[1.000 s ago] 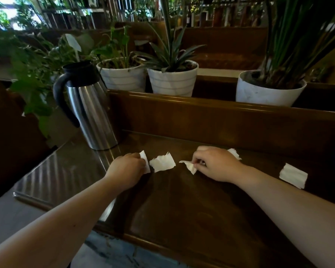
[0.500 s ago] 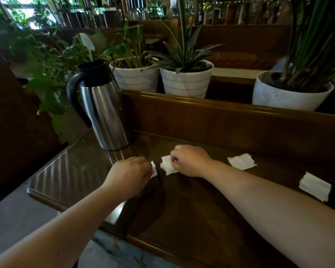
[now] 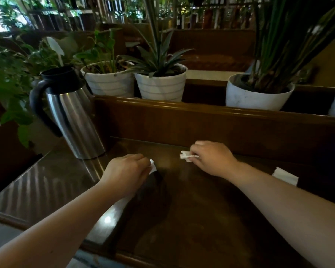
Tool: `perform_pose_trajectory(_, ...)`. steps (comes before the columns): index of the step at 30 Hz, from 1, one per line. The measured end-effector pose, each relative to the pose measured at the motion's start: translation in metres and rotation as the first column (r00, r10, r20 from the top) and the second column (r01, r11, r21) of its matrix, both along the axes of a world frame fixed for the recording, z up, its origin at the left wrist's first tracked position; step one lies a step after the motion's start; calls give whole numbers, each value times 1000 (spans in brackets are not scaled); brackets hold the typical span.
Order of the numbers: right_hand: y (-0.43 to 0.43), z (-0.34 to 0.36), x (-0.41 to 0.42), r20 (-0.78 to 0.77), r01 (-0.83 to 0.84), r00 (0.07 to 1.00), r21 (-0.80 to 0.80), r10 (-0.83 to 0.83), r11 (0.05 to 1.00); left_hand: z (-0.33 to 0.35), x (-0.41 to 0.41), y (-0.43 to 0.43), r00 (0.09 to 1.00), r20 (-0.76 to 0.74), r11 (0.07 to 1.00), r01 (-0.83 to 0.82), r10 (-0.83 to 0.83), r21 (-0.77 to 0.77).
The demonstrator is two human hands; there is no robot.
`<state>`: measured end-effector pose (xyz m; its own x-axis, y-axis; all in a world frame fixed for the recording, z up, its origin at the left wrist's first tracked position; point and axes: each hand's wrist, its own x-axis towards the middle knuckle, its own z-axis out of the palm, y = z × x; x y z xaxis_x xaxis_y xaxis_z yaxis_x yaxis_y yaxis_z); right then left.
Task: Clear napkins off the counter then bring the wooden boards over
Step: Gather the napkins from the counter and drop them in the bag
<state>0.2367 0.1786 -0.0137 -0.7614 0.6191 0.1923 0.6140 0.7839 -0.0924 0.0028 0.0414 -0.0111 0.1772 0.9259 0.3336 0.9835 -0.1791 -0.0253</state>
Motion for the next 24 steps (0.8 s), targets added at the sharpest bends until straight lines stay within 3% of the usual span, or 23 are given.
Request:
perform_pose_trajectory(6,24,-6,56,82,232,970,-51,-228,971,5,45,33,998,-1,998,66,-66,7)
perform_pose_trajectory(11,18,-17,67,171,275,955,-208,-242,939,12,77,54,989,29,990,143,-143,3)
perform_pose_trajectory(18,14,-12,100,79,268,962,-125,-260,955,18,117,78,968,33,968,250,-250,-12)
perform_pose_trajectory(24,9,4,178,-12,400,916,-45,-401,916,17,180,104,923,57,923,382,-380,-49)
